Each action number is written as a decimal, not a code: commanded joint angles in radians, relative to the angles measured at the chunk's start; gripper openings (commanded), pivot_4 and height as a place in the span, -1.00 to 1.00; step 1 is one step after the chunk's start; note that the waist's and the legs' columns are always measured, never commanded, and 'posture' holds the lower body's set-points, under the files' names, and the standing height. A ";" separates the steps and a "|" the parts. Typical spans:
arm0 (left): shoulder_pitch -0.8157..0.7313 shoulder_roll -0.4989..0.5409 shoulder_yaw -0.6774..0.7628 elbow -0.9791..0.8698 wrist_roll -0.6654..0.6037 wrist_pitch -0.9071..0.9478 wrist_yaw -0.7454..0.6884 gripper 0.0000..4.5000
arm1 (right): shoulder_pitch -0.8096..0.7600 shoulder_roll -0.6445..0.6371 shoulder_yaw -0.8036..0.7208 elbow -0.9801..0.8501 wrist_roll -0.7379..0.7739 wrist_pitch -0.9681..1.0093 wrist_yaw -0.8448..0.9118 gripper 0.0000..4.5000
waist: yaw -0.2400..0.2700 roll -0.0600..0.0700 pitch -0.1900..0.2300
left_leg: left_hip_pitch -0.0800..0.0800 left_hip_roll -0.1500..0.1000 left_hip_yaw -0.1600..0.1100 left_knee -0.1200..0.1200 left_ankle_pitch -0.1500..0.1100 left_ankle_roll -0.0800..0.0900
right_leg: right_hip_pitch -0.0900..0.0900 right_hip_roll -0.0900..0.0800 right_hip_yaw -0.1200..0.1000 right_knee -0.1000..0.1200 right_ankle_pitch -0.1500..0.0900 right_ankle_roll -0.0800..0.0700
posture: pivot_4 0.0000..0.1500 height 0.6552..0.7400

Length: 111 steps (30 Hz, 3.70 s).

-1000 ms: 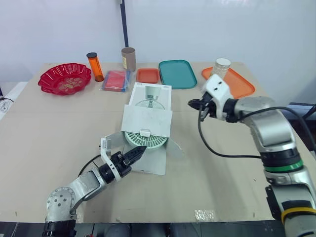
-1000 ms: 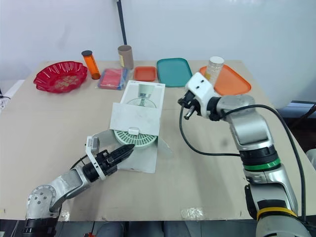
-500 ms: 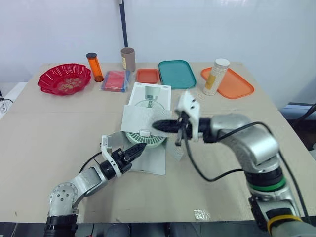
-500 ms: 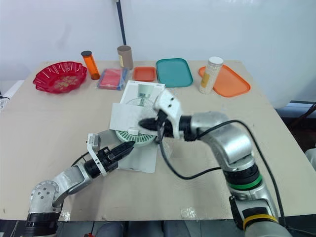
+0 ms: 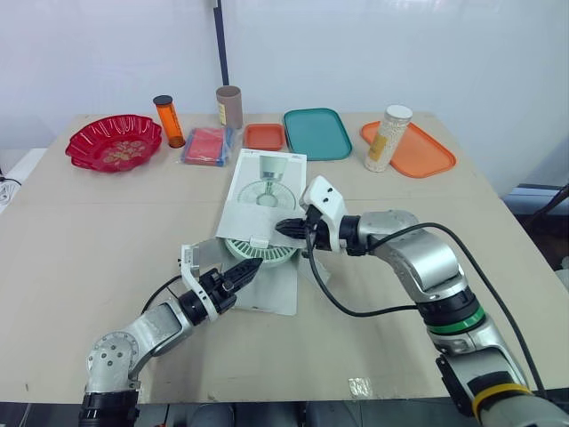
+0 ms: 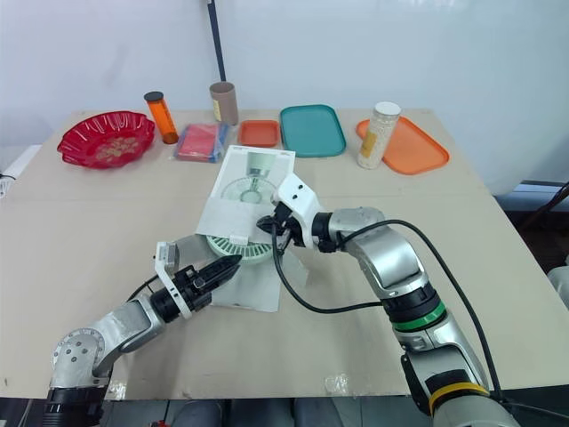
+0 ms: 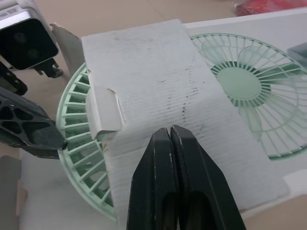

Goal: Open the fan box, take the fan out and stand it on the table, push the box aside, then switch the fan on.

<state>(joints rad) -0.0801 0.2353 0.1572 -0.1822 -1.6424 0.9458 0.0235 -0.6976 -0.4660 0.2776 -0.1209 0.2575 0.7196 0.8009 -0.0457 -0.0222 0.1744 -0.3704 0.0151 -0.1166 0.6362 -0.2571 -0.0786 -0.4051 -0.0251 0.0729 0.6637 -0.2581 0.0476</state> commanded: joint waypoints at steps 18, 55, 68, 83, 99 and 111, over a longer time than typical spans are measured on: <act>0.193 0.163 -0.007 -0.114 -0.109 0.036 -0.014 -0.59 | -0.032 0.005 0.035 0.066 -0.066 -0.070 0.038 -1.00 | -0.003 0.000 0.000 | 0.001 0.000 0.000 -0.001 0.000 0.000 | 0.000 0.000 0.000 0.000 -0.001 -0.001 | 1.00 1.00; 0.084 0.145 0.037 -0.008 -0.071 -0.035 -0.108 0.91 | -0.034 0.033 0.042 0.090 -0.108 -0.110 0.045 -1.00 | -0.002 0.000 0.000 | 0.000 0.001 0.000 -0.001 -0.001 0.000 | -0.001 0.000 0.000 0.000 -0.002 -0.001 | 1.00 1.00; 0.105 0.129 0.043 -0.038 -0.065 -0.026 -0.074 -0.24 | -0.031 0.031 0.037 0.088 -0.117 -0.112 0.047 -1.00 | -0.003 -0.001 0.000 | 0.001 0.001 0.000 -0.001 -0.001 0.000 | -0.001 0.001 0.000 0.000 -0.002 -0.001 | 1.00 1.00; 0.313 0.167 0.064 -0.147 -0.122 -0.051 -0.069 -0.24 | -0.036 0.044 0.049 0.112 -0.131 -0.140 0.053 -1.00 | -0.003 -0.001 0.000 | 0.001 0.001 0.001 -0.001 -0.001 0.000 | -0.001 0.000 0.000 0.000 -0.003 0.000 | 1.00 1.00; 0.400 0.272 0.048 -0.162 -0.143 -0.022 -0.171 -0.24 | -0.053 0.050 0.041 0.117 -0.138 -0.151 0.055 -1.00 | -0.003 0.000 0.000 | 0.001 0.001 0.001 -0.002 -0.001 0.000 | -0.001 0.000 0.000 0.000 -0.005 0.002 | 1.00 1.00; 0.440 0.283 0.136 -0.182 -0.139 -0.060 -0.225 0.98 | -0.063 0.059 0.043 0.136 -0.140 -0.166 0.058 -1.00 | -0.004 0.000 0.000 | 0.001 0.002 0.001 -0.002 -0.001 0.000 | -0.002 0.001 0.000 0.000 -0.006 0.002 | 1.00 1.00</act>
<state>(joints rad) 0.3380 0.5004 0.2400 -0.3433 -1.7652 0.8994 -0.1753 -0.7492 -0.4087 0.3134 0.0061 0.1296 0.5568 0.8511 -0.0492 -0.0218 0.1749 -0.3695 0.0167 -0.1155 0.6341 -0.2584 -0.0790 -0.4066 -0.0245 0.0732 0.6636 -0.2637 0.0498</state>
